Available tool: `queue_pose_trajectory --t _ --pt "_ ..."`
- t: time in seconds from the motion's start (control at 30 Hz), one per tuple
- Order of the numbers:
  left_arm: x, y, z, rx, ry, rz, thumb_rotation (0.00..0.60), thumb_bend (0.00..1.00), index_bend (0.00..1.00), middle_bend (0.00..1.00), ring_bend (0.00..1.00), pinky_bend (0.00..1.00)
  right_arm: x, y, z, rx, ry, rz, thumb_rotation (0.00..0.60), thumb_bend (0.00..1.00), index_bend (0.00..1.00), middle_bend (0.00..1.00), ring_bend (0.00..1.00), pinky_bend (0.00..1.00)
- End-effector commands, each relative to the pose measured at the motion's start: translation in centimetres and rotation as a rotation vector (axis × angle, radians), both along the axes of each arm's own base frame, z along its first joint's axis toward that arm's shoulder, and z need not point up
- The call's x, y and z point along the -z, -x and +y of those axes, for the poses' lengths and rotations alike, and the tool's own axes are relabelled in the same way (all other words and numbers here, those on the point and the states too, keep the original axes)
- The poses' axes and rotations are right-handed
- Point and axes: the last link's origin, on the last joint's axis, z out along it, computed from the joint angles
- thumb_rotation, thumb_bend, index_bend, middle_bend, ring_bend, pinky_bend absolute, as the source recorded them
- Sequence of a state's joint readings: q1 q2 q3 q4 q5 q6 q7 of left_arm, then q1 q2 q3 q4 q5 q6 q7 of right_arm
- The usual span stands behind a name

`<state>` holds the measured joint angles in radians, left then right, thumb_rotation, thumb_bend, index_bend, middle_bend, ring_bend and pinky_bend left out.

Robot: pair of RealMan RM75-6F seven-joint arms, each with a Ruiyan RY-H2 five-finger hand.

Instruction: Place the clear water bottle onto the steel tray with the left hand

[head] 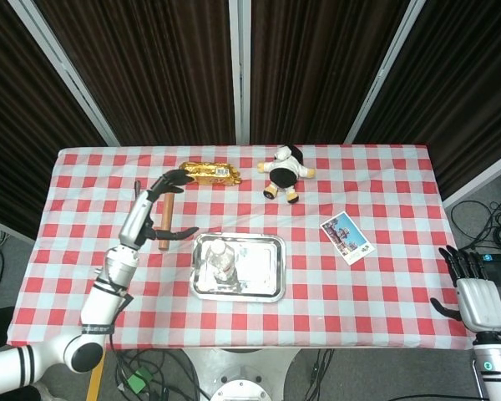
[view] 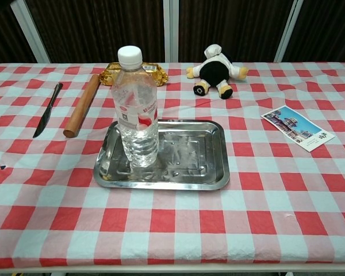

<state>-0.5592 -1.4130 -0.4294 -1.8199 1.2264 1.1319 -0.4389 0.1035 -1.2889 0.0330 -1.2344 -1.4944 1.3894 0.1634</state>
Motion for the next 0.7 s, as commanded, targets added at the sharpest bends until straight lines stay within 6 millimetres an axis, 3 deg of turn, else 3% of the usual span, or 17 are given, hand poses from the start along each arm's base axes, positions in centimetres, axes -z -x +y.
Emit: queue_pose_trajectory --t 0.03,0.13,0.3,0.43,0.53,0.7 --pt "-2.3 2.0 0.5 -0.067 -0.069 0.059 0.600 0.00 0.24 0.34 0.25 0.28 0.0 -0.1 0.0 -0.003 0.001 -0.001 0.600 0.11 0.06 0.04 0.00 0.00" --pt "-3.2 6.5 0.1 -0.153 -0.131 0.223 0.600 0.04 0.26 0.35 0.25 0.28 -0.1 -0.1 0.1 -0.007 0.004 -0.004 0.600 0.11 0.06 0.04 0.00 0.00" --pt "-4.4 14.2 -2.5 -0.251 -0.156 0.494 0.600 0.12 0.27 0.35 0.25 0.28 -0.2 -0.1 0.1 -0.005 0.007 -0.004 0.600 0.11 0.06 0.04 0.00 0.00" --pt "-5.7 18.5 -4.9 -0.278 -0.199 0.741 0.600 0.12 0.31 0.34 0.24 0.27 -0.1 0.0 0.0 -0.002 0.004 -0.001 0.600 0.11 0.06 0.04 0.00 0.00" --pt "-6.9 20.8 -7.3 -0.267 -0.185 1.020 0.600 0.11 0.31 0.33 0.23 0.25 0.1 0.0 0.1 -0.004 -0.003 0.007 0.600 0.11 0.06 0.04 0.00 0.00" --pt "-6.5 22.3 -11.9 -0.210 -0.133 1.272 0.600 0.10 0.30 0.31 0.23 0.25 0.3 -0.1 0.1 -0.009 -0.006 0.008 0.600 0.11 0.06 0.04 0.00 0.00"
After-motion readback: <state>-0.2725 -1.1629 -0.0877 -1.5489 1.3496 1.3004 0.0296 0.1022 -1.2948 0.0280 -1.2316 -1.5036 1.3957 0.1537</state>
